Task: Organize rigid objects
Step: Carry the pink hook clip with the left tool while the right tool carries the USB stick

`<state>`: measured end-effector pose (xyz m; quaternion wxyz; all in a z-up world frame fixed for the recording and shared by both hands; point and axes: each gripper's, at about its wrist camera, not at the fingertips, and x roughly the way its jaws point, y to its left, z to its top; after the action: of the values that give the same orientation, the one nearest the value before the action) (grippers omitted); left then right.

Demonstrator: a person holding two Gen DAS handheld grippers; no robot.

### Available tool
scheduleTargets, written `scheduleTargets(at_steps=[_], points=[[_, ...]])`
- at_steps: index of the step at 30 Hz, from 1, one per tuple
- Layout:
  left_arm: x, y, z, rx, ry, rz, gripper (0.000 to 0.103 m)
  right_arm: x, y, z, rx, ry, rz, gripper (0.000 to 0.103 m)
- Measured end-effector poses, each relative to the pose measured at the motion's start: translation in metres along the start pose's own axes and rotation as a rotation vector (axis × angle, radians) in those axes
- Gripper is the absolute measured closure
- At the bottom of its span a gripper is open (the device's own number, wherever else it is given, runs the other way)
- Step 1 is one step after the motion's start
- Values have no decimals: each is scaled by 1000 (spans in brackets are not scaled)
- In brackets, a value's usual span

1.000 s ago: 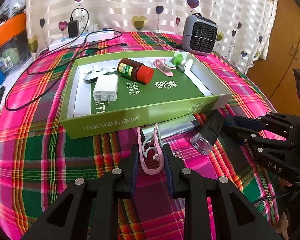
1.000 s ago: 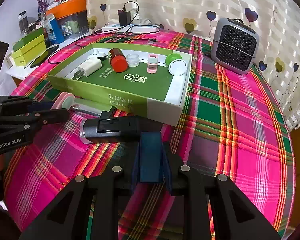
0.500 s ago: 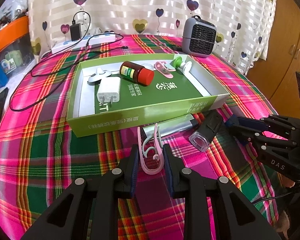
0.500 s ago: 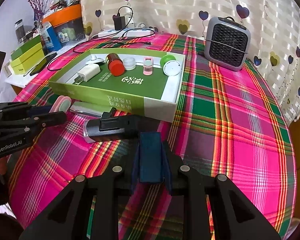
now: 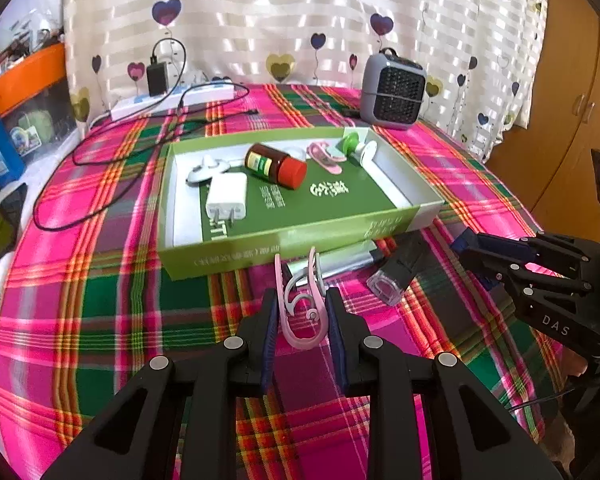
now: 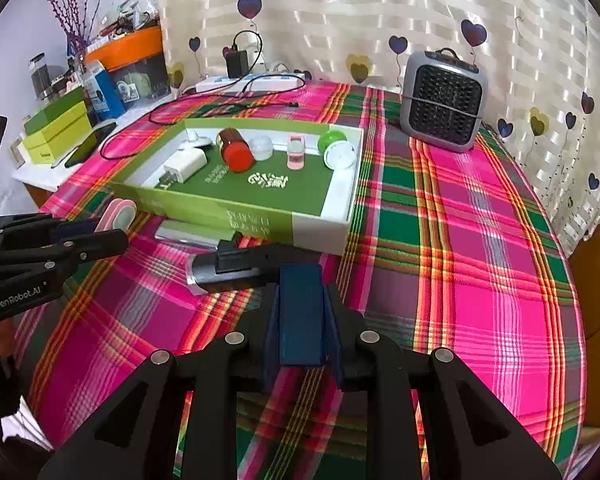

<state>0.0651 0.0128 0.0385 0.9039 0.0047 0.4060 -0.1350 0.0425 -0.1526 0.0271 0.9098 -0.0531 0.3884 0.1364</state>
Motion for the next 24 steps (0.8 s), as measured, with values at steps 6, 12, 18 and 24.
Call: scheduleTargets(at_steps=[6, 12, 18, 24], points=[[-8, -4, 4, 9, -13, 2, 81, -10, -1, 6, 3, -22, -2, 81], [-12, -5, 12, 10, -23, 1, 81, -15, -3, 16, -1, -37, -3, 80], [-11, -3, 22, 11, -30, 7, 81, -14, -1, 31, -22, -48, 2, 80], [-6, -1, 32, 12, -35, 3, 81, -11, 0, 46, -32, -57, 9, 81]])
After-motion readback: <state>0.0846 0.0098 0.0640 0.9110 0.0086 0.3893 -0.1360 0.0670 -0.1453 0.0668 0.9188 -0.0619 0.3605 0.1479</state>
